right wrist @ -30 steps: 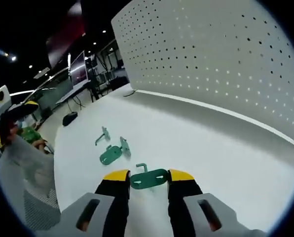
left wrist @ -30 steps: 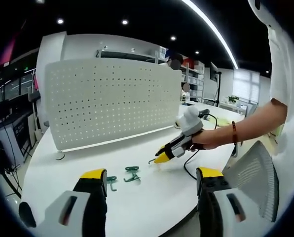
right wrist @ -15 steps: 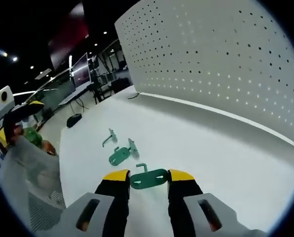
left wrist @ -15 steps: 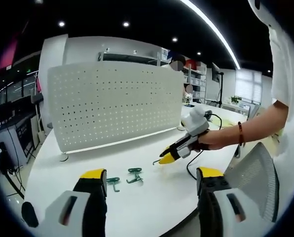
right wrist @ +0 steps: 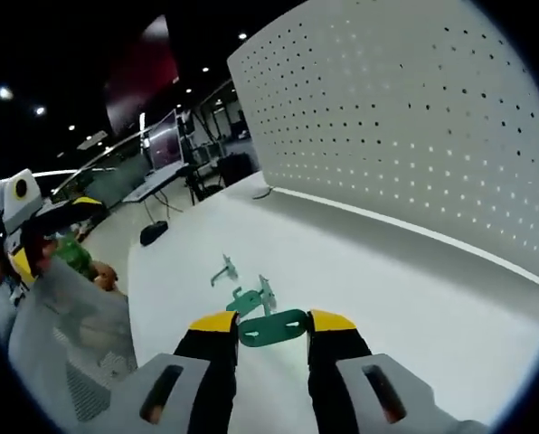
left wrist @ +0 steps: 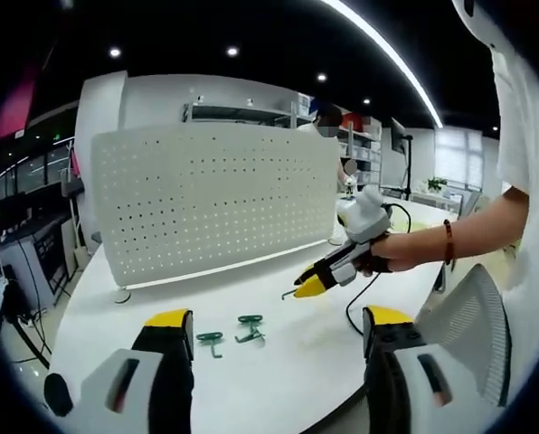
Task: Insert the hook assembly into the mounting plate slot until the hook locks in place.
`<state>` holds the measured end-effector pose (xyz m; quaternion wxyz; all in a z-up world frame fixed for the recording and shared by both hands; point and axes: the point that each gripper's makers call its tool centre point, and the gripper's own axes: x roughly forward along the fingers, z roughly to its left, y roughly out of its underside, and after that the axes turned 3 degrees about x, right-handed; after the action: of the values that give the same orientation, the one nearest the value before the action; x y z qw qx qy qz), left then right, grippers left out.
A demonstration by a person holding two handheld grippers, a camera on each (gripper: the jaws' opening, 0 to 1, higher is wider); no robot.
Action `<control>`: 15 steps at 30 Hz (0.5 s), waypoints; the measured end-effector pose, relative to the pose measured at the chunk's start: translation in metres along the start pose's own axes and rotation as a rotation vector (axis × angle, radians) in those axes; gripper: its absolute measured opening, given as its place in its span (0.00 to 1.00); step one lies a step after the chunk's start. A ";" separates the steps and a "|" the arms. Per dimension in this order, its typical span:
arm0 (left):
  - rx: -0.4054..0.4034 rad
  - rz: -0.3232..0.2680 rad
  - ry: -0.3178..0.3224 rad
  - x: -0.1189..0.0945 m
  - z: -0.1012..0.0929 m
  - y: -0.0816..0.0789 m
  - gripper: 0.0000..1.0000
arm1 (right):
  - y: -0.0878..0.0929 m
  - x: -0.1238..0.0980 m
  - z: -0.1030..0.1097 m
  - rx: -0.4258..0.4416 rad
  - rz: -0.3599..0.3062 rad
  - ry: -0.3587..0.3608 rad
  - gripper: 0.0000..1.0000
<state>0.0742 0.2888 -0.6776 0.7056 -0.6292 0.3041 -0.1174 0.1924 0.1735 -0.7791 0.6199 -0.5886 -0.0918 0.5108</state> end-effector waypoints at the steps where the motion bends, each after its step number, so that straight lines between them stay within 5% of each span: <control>1: 0.001 -0.004 0.003 -0.001 0.000 -0.001 0.79 | -0.002 -0.001 0.002 0.008 -0.005 -0.005 0.29; 15: 0.024 -0.069 0.010 -0.006 0.006 -0.010 0.81 | -0.020 -0.018 0.041 0.088 -0.037 -0.070 0.29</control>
<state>0.0749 0.2948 -0.6666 0.7072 -0.6301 0.2843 -0.1484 0.1653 0.1904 -0.7414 0.6511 -0.5407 -0.1017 0.5228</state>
